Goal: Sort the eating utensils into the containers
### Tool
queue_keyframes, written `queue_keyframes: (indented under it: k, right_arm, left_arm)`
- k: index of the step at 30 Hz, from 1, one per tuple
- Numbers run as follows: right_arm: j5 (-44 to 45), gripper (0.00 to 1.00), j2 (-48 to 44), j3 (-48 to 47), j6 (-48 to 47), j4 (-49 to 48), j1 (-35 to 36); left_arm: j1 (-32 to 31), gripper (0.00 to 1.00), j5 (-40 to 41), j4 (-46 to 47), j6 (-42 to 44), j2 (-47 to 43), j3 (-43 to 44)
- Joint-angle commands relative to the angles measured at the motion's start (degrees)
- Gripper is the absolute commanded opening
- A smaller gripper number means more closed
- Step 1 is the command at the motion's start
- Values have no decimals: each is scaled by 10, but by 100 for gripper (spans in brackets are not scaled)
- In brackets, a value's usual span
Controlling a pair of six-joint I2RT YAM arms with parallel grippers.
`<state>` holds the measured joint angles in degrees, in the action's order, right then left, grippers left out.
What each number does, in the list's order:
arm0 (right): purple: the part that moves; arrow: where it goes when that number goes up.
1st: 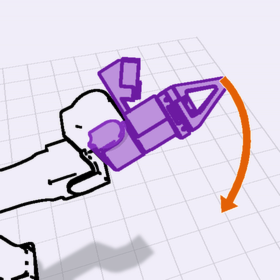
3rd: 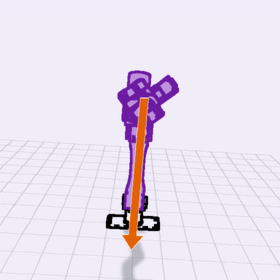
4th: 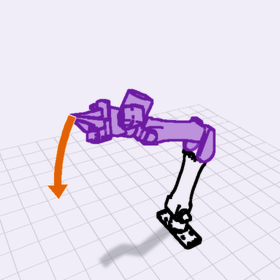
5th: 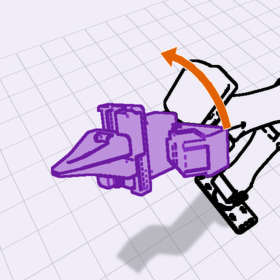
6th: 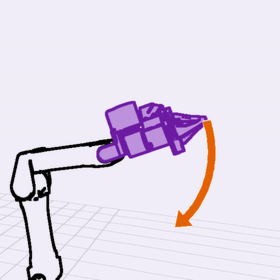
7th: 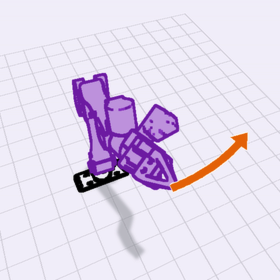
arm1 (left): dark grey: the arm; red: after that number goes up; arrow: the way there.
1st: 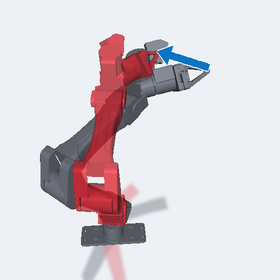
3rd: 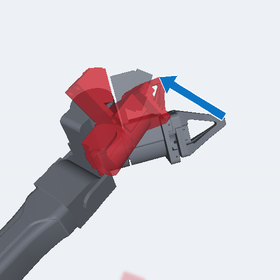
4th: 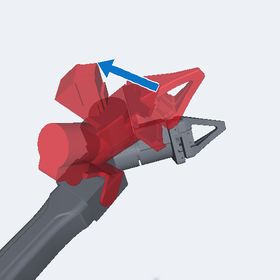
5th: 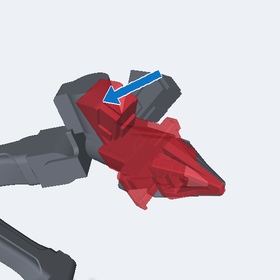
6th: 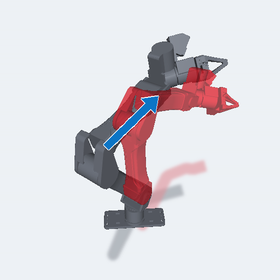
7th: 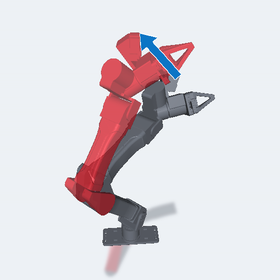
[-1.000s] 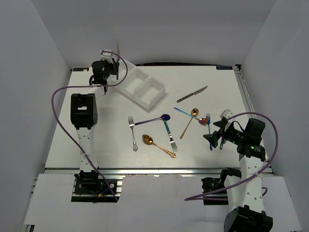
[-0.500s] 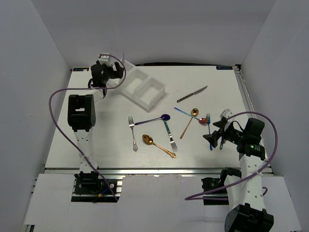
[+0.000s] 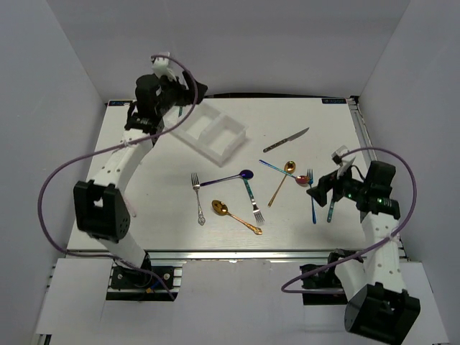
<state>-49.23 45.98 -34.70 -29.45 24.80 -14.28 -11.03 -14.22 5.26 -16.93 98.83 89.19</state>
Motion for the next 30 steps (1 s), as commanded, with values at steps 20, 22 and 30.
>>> queue_keyframes:
  k: [20, 22, 30]
  right_arm:
    - [193, 89, 190, -210, -36, 132, 194]
    - [195, 89, 208, -214, -39, 127, 193]
    - [222, 89, 303, -286, -43, 148, 273]
  left_arm:
    - [-17, 98, -138, -61, -6, -427, -473]
    - [-17, 98, -145, -57, -7, -432, -486]
    - [-16, 98, -152, -68, -4, -449, -491]
